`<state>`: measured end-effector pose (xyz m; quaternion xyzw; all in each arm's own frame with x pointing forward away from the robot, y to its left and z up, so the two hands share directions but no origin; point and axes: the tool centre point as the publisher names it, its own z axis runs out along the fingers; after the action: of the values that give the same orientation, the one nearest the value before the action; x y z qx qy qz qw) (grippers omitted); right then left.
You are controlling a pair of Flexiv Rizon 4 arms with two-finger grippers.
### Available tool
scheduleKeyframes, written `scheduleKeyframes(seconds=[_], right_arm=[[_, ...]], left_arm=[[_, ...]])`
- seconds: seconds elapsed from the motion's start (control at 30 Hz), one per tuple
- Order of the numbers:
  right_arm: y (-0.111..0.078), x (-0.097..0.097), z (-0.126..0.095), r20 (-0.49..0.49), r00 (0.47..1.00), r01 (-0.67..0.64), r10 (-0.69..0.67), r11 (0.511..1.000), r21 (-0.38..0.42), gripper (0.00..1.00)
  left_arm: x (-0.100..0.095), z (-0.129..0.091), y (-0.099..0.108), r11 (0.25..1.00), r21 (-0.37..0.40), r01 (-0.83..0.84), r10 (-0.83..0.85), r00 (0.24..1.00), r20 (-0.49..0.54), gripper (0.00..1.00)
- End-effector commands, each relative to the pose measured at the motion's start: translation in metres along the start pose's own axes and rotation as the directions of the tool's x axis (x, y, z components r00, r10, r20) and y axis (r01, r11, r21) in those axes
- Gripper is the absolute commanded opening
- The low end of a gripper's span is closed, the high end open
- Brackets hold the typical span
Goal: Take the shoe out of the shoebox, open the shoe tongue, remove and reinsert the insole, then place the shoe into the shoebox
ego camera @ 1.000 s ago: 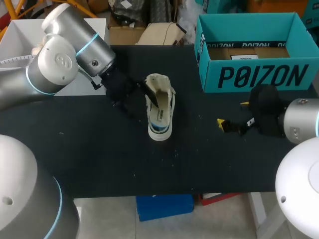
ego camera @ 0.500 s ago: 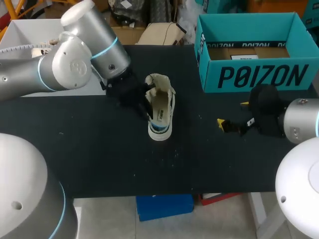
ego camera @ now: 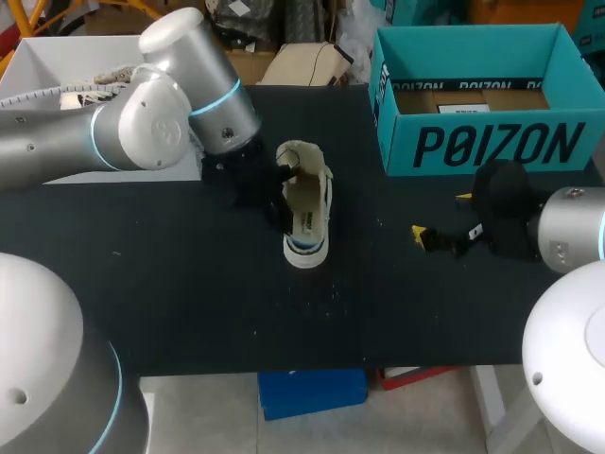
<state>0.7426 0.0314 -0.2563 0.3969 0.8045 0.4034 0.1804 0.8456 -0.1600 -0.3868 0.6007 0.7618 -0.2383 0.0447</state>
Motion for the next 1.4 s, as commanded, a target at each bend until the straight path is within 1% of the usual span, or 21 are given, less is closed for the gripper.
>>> scheduleKeyframes(seconds=[0.03,0.17,0.3,0.43,0.63,0.73,0.83,1.03,1.27,1.4], right_arm=[[0.000,0.000,0.000,-0.001,1.000,-0.001,0.001,1.000,0.002,1.00],[0.000,0.000,0.000,-0.001,1.000,-0.001,0.001,1.000,0.002,1.00],[0.000,0.000,0.000,-0.001,1.000,-0.001,0.001,1.000,0.002,1.00],[0.000,0.000,0.000,-0.001,1.000,-0.001,0.001,1.000,0.002,1.00],[0.000,0.000,0.000,-0.001,1.000,-0.001,0.001,1.000,0.002,1.00],[0.000,0.000,0.000,-0.001,1.000,-0.001,0.001,1.000,0.002,1.00],[0.000,0.000,0.000,-0.001,1.000,-0.001,0.001,1.000,0.002,1.00],[0.000,0.000,0.000,-0.001,1.000,-0.001,0.001,1.000,0.002,1.00],[0.000,0.000,0.000,-0.001,1.000,-0.001,0.001,1.000,0.002,1.00],[0.000,0.000,0.000,-0.001,1.000,-0.001,0.001,1.000,0.002,1.00]], left_arm=[[-0.010,0.009,0.007,1.000,0.010,0.001,0.000,0.999,-0.034,0.00],[-0.012,0.000,0.003,1.000,0.016,-0.021,0.022,0.999,-0.037,0.00],[-0.014,-0.010,-0.001,0.999,-0.009,-0.040,0.040,0.998,-0.039,0.00],[-0.021,-0.012,0.000,0.998,-0.034,-0.054,0.052,0.998,-0.045,0.00],[-0.035,-0.003,-0.001,0.994,-0.049,-0.093,0.089,0.993,-0.077,0.00],[-0.038,0.002,0.000,0.993,-0.051,-0.107,0.101,0.990,-0.097,0.00],[-0.036,0.008,0.003,0.992,-0.053,-0.113,0.106,0.987,-0.117,0.00],[-0.033,0.021,0.005,0.994,-0.030,-0.106,0.101,0.986,-0.135,0.00],[-0.025,0.048,0.006,0.996,0.011,-0.085,0.086,0.983,-0.161,0.00],[-0.021,0.058,0.008,0.998,0.025,-0.066,0.069,0.984,-0.162,0.00]])
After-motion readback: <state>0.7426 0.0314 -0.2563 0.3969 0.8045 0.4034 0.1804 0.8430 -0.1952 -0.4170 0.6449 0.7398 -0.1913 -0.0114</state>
